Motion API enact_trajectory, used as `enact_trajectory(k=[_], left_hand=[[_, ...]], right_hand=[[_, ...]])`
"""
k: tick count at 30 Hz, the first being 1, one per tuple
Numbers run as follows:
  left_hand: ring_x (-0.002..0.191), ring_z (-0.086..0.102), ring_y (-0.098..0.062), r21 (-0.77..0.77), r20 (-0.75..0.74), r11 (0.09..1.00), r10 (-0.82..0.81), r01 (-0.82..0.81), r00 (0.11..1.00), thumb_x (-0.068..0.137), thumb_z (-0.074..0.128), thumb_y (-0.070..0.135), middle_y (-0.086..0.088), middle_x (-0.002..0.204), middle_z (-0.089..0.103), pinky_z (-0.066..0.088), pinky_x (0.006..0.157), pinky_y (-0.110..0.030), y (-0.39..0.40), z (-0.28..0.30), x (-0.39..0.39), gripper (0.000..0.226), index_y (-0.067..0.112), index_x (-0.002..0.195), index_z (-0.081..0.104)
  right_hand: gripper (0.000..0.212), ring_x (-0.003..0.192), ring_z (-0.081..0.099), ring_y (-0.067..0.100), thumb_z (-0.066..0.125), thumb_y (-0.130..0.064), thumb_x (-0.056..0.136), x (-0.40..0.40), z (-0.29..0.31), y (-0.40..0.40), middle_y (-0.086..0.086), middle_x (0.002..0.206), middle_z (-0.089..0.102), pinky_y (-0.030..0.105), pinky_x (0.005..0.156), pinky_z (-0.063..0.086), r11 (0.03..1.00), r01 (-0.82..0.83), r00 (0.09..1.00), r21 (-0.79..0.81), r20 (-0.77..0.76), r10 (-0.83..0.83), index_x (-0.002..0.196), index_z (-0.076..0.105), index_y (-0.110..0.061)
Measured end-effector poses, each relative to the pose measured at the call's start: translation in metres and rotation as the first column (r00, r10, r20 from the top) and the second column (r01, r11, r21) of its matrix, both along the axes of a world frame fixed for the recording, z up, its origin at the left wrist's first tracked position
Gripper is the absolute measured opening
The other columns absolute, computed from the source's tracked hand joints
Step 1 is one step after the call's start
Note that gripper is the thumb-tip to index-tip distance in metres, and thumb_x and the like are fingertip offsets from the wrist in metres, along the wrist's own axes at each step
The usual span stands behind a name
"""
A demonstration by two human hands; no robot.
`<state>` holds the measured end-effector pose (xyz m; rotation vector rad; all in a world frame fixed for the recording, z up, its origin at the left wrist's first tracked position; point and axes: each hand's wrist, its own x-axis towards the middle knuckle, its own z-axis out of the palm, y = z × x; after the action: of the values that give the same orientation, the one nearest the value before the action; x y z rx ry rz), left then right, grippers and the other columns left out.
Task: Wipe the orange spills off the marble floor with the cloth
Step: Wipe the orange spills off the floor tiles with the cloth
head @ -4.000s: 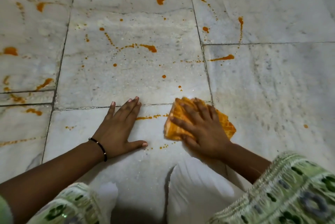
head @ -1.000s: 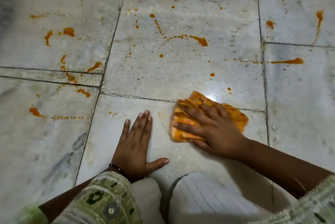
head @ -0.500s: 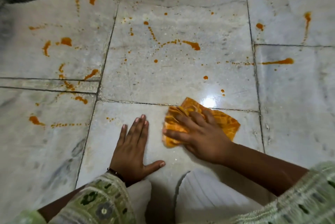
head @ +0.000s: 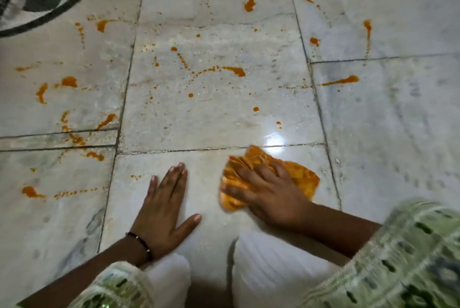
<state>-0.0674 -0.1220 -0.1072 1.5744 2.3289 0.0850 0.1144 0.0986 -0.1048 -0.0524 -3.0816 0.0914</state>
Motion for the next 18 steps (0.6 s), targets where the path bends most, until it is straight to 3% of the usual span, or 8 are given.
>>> enact_trajectory(k=[2,5,9,10,13,15,16,18], left_hand=[[0.147,0.004,-0.021,0.016,-0.006,0.998,-0.067,0.067,0.998,0.087,0.027,0.068,-0.007,0.160,0.004,-0.001,0.117,-0.042,0.011,0.005,-0.012,0.089,0.009,0.151,0.009],[0.144,0.015,-0.024,0.027,-0.048,0.962,-0.269,0.270,0.962,0.088,0.024,0.070,-0.011,0.157,0.015,0.003,0.115,-0.039,0.055,0.019,-0.022,0.088,0.006,0.149,0.019],[0.141,0.022,-0.022,0.116,-0.112,0.874,-0.460,0.471,0.881,0.088,0.021,0.072,-0.009,0.156,0.021,0.007,0.113,-0.038,0.140,0.041,-0.013,0.087,0.009,0.148,0.024],[0.141,0.021,-0.020,0.135,-0.124,0.845,-0.504,0.518,0.855,0.088,0.021,0.072,-0.008,0.156,0.019,0.006,0.113,-0.036,0.164,0.047,-0.002,0.087,0.010,0.149,0.022],[0.140,0.021,-0.020,0.169,-0.163,0.763,-0.602,0.624,0.781,0.089,0.019,0.072,-0.010,0.155,0.021,0.009,0.112,-0.039,0.214,0.050,0.039,0.088,0.007,0.148,0.024],[0.139,0.020,-0.019,0.166,-0.150,0.748,-0.624,0.642,0.767,0.090,0.018,0.071,-0.011,0.154,0.023,0.011,0.110,-0.043,0.230,0.037,0.067,0.088,0.005,0.147,0.027],[0.138,0.020,-0.019,0.152,-0.148,0.741,-0.637,0.654,0.756,0.090,0.017,0.070,-0.012,0.153,0.026,0.012,0.110,-0.043,0.232,0.028,0.078,0.087,0.005,0.146,0.029],[0.137,0.022,-0.020,0.097,-0.151,0.710,-0.682,0.697,0.716,0.090,0.017,0.070,-0.013,0.151,0.032,0.011,0.110,-0.042,0.231,0.010,0.091,0.086,0.005,0.145,0.031]], right_hand=[[0.050,0.112,0.043,0.030,0.046,-0.046,0.084,0.050,-0.001,0.016,0.002,0.137,0.053,0.044,0.090,0.030,1.000,0.009,1.000,-0.019,0.021,-0.008,0.134,0.047,-0.043],[0.049,0.112,0.046,0.034,0.040,-0.051,0.088,0.085,0.003,0.058,0.004,0.142,0.046,0.043,0.084,0.036,0.974,0.225,0.974,-0.028,0.048,-0.223,0.136,0.042,-0.045],[0.060,0.128,0.031,0.038,0.023,-0.061,0.083,0.060,0.014,0.099,0.005,0.153,0.031,0.052,0.089,0.039,0.793,0.608,0.789,-0.044,0.148,-0.596,0.140,0.035,-0.048],[0.061,0.128,0.032,0.040,0.022,-0.059,0.081,0.062,0.014,0.098,0.005,0.154,0.029,0.053,0.090,0.038,0.776,0.630,0.770,-0.027,0.152,-0.620,0.140,0.035,-0.047],[0.057,0.123,0.038,0.039,0.033,-0.048,0.082,0.095,0.013,0.065,0.006,0.151,0.036,0.049,0.087,0.041,0.848,0.529,0.843,0.006,0.114,-0.526,0.138,0.037,-0.044],[0.053,0.120,0.040,0.033,0.035,-0.051,0.087,0.141,0.007,0.050,0.004,0.147,0.043,0.043,0.087,0.036,0.874,0.485,0.870,0.012,0.097,-0.484,0.140,0.035,-0.043],[0.051,0.120,0.043,0.033,0.033,-0.054,0.090,0.163,0.004,0.050,0.003,0.147,0.043,0.042,0.086,0.035,0.859,0.512,0.857,-0.006,0.064,-0.511,0.140,0.035,-0.043],[0.052,0.115,0.050,0.036,0.028,-0.058,0.093,0.203,0.002,0.066,0.005,0.146,0.044,0.042,0.085,0.038,0.746,0.664,0.747,-0.043,0.008,-0.665,0.139,0.041,-0.039]])
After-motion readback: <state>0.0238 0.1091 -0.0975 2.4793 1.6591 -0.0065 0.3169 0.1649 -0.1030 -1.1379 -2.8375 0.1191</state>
